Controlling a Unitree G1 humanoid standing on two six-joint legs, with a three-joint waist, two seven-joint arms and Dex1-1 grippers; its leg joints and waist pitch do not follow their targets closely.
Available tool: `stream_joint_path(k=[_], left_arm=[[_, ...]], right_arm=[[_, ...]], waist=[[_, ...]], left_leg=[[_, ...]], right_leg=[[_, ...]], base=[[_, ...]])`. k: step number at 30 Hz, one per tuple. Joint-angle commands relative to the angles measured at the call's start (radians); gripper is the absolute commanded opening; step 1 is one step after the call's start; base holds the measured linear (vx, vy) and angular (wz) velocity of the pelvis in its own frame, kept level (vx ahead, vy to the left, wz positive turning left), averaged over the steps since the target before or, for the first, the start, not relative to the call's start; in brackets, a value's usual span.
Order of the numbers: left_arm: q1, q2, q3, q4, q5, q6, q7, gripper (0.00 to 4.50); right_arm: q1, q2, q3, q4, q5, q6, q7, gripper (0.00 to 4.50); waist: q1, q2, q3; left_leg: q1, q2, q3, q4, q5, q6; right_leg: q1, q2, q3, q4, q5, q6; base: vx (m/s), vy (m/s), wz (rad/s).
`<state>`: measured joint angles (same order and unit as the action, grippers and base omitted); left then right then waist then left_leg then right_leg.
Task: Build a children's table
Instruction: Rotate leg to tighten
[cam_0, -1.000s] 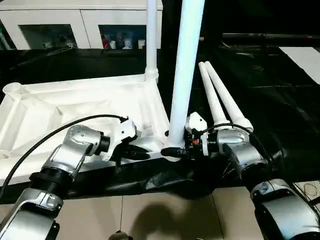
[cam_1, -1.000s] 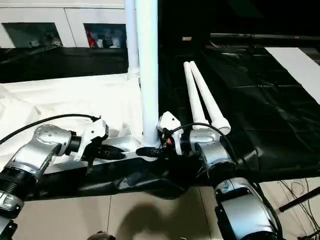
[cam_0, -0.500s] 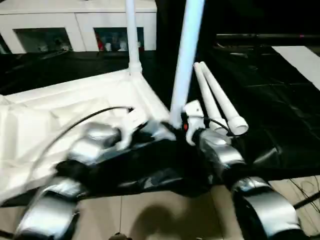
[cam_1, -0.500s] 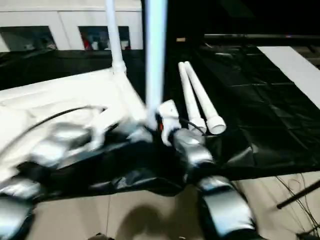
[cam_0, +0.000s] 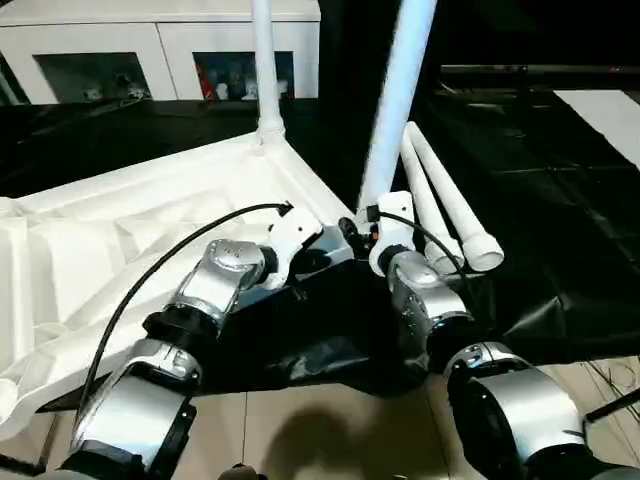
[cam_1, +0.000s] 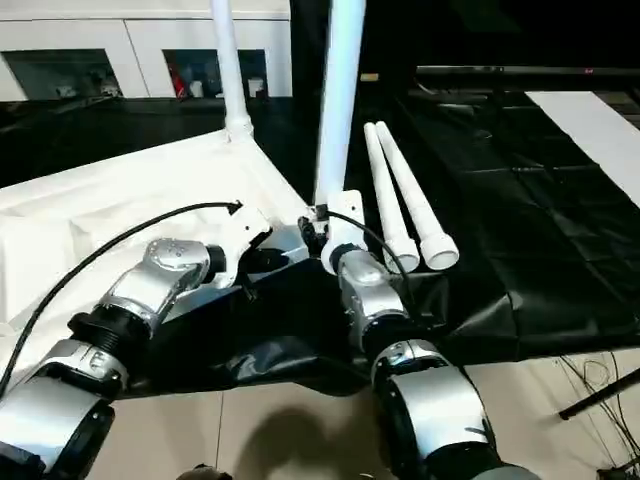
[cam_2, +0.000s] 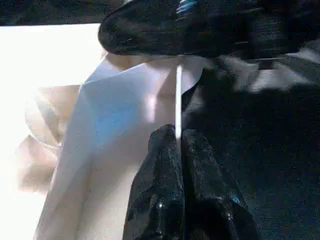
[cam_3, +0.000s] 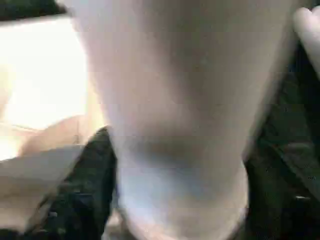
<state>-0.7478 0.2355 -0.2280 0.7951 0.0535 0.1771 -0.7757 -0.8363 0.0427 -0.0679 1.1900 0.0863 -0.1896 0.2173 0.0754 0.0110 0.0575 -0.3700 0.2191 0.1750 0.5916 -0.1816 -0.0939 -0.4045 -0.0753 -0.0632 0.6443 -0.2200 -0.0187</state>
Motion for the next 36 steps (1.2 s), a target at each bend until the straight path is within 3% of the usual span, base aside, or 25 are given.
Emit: stream_joint_path(k=[1, 4, 5, 7, 9, 11, 18, 26, 30, 31, 35, 36], left_arm=[[0.028, 0.018, 0.021, -0.031, -0.026, -0.051, -0.045, 0.00], [0.056, 0.045, 0.002, -0.058, -0.042, -0.092, -0.152, 0.00], [0.061, 0.052, -0.001, -0.064, -0.046, -0.095, -0.176, 0.00], [0.084, 0.090, -0.022, -0.091, -0.062, -0.113, -0.291, 0.00], [0.091, 0.103, -0.031, -0.098, -0.064, -0.120, -0.325, 0.00], [0.107, 0.137, -0.055, -0.121, -0.071, -0.135, -0.410, 0.00], [0.136, 0.183, -0.063, -0.169, -0.089, -0.107, -0.507, 0.00], [0.150, 0.178, -0.061, -0.193, -0.102, -0.101, -0.532, 0.00], [0.149, 0.178, -0.062, -0.190, -0.105, -0.103, -0.536, 0.00], [0.148, 0.178, -0.061, -0.187, -0.107, -0.104, -0.538, 0.00], [0.145, 0.177, -0.062, -0.178, -0.104, -0.109, -0.541, 0.00], [0.141, 0.170, -0.060, -0.174, -0.101, -0.106, -0.531, 0.00]], right_arm=[[0.008, -0.013, 0.028, -0.037, 0.001, -0.012, 0.095, 3.70], [0.036, -0.051, 0.064, -0.085, -0.010, 0.006, 0.229, 3.92], [0.044, -0.061, 0.072, -0.099, -0.011, 0.011, 0.264, 3.92], [0.088, -0.118, 0.119, -0.170, -0.017, 0.024, 0.430, 3.92], [0.104, -0.138, 0.135, -0.192, -0.020, 0.024, 0.482, 3.92], [0.133, -0.189, 0.159, -0.234, -0.020, 0.029, 0.607, 3.92], [0.155, -0.272, 0.206, -0.283, -0.017, 0.050, 0.823, 3.92], [0.141, -0.275, 0.213, -0.286, -0.024, 0.072, 0.846, 3.92], [0.142, -0.272, 0.211, -0.293, -0.017, 0.085, 0.858, 3.55], [0.144, -0.273, 0.215, -0.295, -0.018, 0.086, 0.863, 3.55], [0.149, -0.276, 0.212, -0.299, -0.015, 0.091, 0.859, 3.18], [0.148, -0.273, 0.201, -0.291, -0.012, 0.102, 0.826, 3.12]], waist=[[-0.002, 0.003, -0.076], [-0.008, -0.002, -0.076], [-0.008, 0.003, -0.076], [-0.007, 0.006, -0.075], [0.000, 0.008, -0.075], [0.004, 0.002, -0.074], [0.013, 0.001, -0.074], [0.011, -0.002, -0.074], [0.011, 0.000, -0.075], [0.010, 0.009, -0.075], [0.010, 0.005, -0.076], [0.010, 0.010, -0.076]], left_leg=[[0.002, 0.002, 0.002, -0.058, -0.099, 0.050], [0.001, 0.004, 0.003, -0.056, -0.089, 0.072], [0.002, 0.004, 0.002, -0.055, -0.091, 0.077], [0.005, 0.008, 0.004, -0.055, -0.100, 0.086], [0.006, 0.012, 0.005, -0.055, -0.098, 0.094], [0.006, 0.012, 0.007, -0.055, -0.112, 0.091], [0.005, 0.014, 0.006, -0.057, -0.118, 0.076], [0.006, 0.012, 0.006, -0.056, -0.111, 0.070], [0.006, 0.012, 0.006, -0.055, -0.104, 0.073], [0.006, 0.012, 0.005, -0.054, -0.105, 0.072], [0.006, 0.012, 0.005, -0.055, -0.109, 0.068], [0.007, 0.011, 0.005, -0.055, -0.113, 0.067]], right_leg=[[0.068, -0.056, 0.043, -0.068, 0.074, -0.243], [0.069, -0.056, 0.043, -0.066, 0.092, -0.260], [0.070, -0.056, 0.043, -0.066, 0.091, -0.262], [0.067, -0.056, 0.043, -0.068, 0.084, -0.271], [0.065, -0.053, 0.040, -0.065, 0.101, -0.276], [0.064, -0.054, 0.041, -0.066, 0.077, -0.280], [0.063, -0.056, 0.042, -0.066, 0.039, -0.273], [0.062, -0.055, 0.042, -0.067, 0.027, -0.270], [0.062, -0.054, 0.042, -0.066, 0.039, -0.270], [0.062, -0.055, 0.042, -0.066, 0.041, -0.271], [0.063, -0.054, 0.041, -0.066, 0.045, -0.273], [0.062, -0.054, 0.041, -0.066, 0.048, -0.274]], base=[[0.000, 0.000, 0.00], [0.000, 0.000, 0.00], [0.000, 0.000, 0.00], [0.000, 0.000, 0.00], [0.000, 0.000, 0.00], [0.000, 0.000, 0.00], [0.000, 0.000, 0.00], [0.000, 0.000, 0.00], [0.000, 0.000, 0.00], [0.000, 0.000, 0.00], [0.000, 0.000, 0.00], [0.000, 0.000, 0.00]])
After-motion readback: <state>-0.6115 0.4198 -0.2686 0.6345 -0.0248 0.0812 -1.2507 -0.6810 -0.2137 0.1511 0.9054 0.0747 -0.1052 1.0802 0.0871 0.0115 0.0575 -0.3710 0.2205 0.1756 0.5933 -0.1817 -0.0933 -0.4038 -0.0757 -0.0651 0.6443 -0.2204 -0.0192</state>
